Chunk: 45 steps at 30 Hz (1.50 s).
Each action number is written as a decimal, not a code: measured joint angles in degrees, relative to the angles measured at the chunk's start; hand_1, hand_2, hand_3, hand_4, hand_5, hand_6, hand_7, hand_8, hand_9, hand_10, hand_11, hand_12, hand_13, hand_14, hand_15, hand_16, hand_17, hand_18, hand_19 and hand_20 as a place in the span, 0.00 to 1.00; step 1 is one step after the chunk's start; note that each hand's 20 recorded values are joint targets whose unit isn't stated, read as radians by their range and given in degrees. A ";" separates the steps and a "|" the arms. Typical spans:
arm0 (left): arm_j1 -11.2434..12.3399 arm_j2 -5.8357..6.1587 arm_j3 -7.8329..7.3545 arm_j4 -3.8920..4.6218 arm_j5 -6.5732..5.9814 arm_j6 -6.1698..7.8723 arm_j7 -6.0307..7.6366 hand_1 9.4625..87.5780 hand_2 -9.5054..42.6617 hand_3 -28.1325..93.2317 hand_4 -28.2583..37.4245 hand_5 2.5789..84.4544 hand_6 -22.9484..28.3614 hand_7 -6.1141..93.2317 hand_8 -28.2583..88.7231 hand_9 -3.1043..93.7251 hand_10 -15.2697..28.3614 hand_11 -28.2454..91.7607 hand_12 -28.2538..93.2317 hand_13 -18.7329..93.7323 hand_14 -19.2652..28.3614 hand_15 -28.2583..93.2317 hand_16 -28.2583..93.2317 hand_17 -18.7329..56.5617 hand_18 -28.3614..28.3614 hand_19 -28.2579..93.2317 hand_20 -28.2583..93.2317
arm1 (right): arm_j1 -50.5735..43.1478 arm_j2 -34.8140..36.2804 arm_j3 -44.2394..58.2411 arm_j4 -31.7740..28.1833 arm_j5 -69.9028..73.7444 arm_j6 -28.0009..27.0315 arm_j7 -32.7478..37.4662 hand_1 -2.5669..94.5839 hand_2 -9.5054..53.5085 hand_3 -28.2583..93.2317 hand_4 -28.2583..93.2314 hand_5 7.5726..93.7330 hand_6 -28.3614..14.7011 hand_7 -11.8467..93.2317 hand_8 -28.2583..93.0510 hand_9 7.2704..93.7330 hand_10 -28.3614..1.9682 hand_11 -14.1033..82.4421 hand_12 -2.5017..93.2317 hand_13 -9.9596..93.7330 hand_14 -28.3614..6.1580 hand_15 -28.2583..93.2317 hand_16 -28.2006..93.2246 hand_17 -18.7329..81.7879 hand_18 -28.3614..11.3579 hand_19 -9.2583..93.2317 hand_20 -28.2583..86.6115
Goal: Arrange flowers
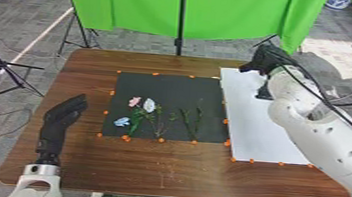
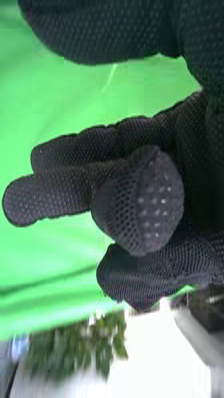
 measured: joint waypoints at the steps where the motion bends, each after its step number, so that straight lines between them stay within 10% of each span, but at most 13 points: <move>1: 0.01 -0.01 -0.01 -0.01 0.03 0.00 -0.01 0.24 0.00 0.75 0.20 0.54 0.54 0.19 0.20 0.48 0.66 0.39 0.36 0.47 0.79 0.39 0.26 0.36 0.81 0.36 0.42 | -0.62 0.16 0.55 0.49 -0.08 -0.38 0.40 0.39 0.00 0.73 0.06 0.67 0.67 0.25 0.16 0.87 0.52 0.36 0.27 0.98 0.74 0.75 0.51 0.80 0.27 1.00 0.81; 34: 0.24 -0.47 -0.56 -0.10 0.16 -0.11 -0.23 0.24 0.00 0.75 0.20 0.55 0.54 0.19 0.20 0.47 0.66 0.39 0.36 0.47 0.79 0.39 0.26 0.36 0.81 0.36 0.41 | -3.53 -3.93 1.62 10.91 0.70 0.93 2.56 0.43 0.00 0.76 0.08 0.64 0.68 0.27 0.16 0.86 0.56 0.36 0.26 0.98 0.77 0.75 0.51 0.80 0.29 1.00 0.81; 45: -0.04 -0.51 -0.59 0.13 0.19 -0.33 -0.15 0.24 0.00 0.75 0.20 0.55 0.54 0.19 0.20 0.48 0.66 0.39 0.36 0.47 0.79 0.39 0.26 0.36 0.81 0.36 0.42 | -4.76 -4.58 0.48 13.39 -2.03 6.50 1.25 0.65 0.00 0.68 0.06 0.75 0.75 0.33 0.27 0.97 0.69 0.24 0.43 1.00 0.83 0.77 0.50 0.84 0.34 1.00 0.83</move>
